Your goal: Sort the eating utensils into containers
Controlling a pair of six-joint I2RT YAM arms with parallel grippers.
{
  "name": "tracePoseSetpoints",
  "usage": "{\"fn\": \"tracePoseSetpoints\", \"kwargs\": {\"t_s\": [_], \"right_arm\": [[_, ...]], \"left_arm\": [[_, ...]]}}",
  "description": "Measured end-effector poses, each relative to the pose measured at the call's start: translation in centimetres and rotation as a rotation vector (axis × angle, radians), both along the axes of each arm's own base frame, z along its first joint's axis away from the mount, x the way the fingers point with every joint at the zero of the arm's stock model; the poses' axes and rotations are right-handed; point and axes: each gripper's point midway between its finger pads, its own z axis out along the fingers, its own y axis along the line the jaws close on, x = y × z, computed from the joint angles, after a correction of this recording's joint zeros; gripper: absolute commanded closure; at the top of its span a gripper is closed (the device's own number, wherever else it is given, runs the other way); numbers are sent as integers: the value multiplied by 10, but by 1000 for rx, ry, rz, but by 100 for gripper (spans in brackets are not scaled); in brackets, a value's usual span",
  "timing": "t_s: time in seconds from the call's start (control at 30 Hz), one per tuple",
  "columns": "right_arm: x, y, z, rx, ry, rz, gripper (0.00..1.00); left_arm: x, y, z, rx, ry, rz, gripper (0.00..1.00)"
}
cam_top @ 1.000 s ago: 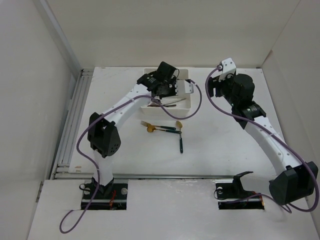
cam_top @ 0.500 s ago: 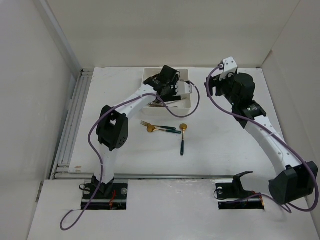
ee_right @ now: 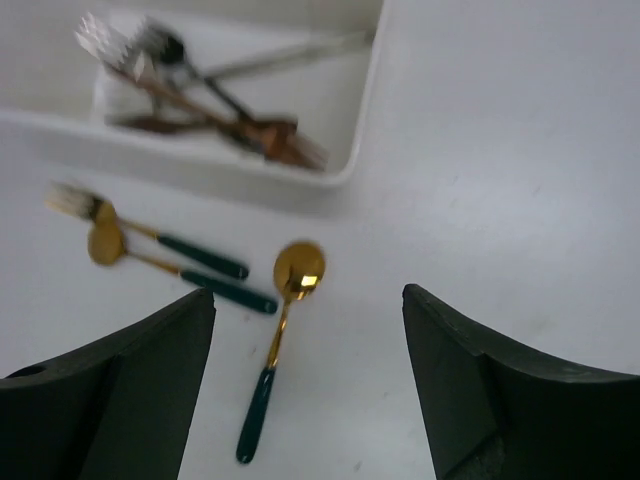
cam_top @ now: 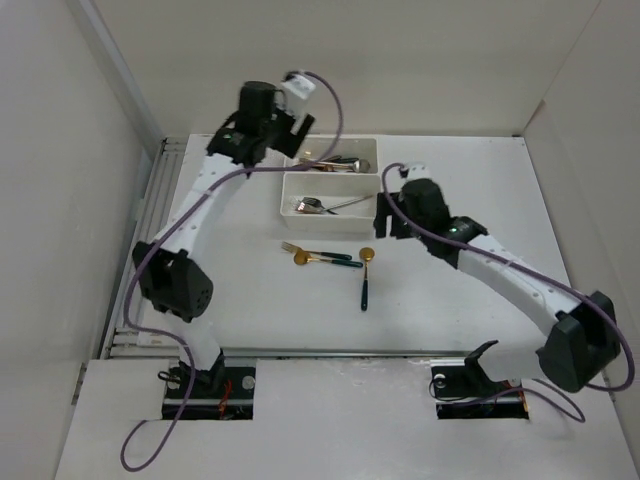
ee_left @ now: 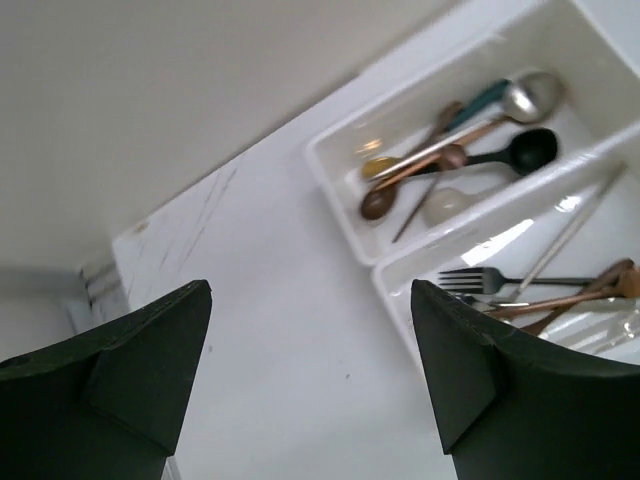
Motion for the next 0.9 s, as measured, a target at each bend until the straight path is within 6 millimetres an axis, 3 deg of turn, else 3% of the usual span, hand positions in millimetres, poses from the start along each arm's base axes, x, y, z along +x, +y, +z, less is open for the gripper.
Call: {"fn": "tracePoseSetpoints", "kwargs": {"t_s": [0.13, 0.2, 0.27, 0.5, 0.6, 0.7, 0.73, 0.8, 0.9], "right_arm": [[-46, 37, -82, -71, 256, 32, 20], [-67, 46, -111, -98, 350, 40, 20], [-79, 44, -130, -120, 418, 18, 20], [-106, 50, -168, -146, 525, 5, 31], [-114, 58, -182, -170, 547, 35, 43], [-107, 69, -182, -165, 538, 48, 64], [-105, 71, -182, -165, 536, 47, 83], [-99, 76, -183, -152, 532, 26, 100], [-98, 78, -182, -128, 530, 0, 100]], "left_arm": [[-12, 105, 34, -205, -7, 296, 21], [-27, 147, 36, -266, -6, 419, 21], [-46, 176, 28, -306, 20, 517, 21], [-77, 201, 4, -350, 85, 603, 21], [-84, 209, 5, -364, 82, 626, 21], [-90, 215, 12, -386, 65, 638, 21], [-92, 218, 14, -392, 61, 644, 21], [-97, 223, 16, -400, 51, 657, 21], [-104, 228, 19, -403, 40, 669, 21]]}}
